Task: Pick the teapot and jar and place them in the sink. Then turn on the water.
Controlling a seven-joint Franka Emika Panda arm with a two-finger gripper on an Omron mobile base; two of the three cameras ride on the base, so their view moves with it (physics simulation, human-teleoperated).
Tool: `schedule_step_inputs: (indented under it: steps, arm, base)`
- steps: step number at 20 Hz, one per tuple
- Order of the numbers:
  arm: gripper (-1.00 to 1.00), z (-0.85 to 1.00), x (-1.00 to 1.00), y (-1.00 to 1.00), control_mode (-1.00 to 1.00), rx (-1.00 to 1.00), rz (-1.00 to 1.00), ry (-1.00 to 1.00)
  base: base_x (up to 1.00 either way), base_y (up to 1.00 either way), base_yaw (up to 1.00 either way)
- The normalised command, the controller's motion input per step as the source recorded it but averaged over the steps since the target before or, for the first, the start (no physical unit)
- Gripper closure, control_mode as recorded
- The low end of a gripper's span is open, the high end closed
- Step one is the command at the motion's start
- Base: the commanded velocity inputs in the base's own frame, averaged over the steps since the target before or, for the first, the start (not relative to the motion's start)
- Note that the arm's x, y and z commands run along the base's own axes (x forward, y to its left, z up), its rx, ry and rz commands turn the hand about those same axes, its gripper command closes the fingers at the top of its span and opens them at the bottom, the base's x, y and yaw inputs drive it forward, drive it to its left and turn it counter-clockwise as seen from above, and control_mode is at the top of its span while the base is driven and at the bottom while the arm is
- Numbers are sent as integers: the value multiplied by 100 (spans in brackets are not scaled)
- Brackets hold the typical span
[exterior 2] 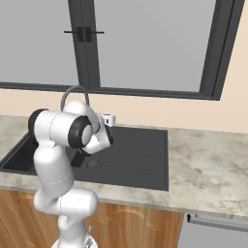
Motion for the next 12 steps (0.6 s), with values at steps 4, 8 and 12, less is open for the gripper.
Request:
schedule_step_inputs:
  steps: [4, 8, 12]
  arm:
    - [-100, -21, 18, 13, -100, 0, 0, 0]
    - [-100, -25, 18, 0, -100, 0, 0, 0]
    - [-100, -20, 14, 0, -100, 0, 0, 0]
  base:
    - [0, 0, 0]
    - [0, 0, 0]
    - [0, 0, 0]
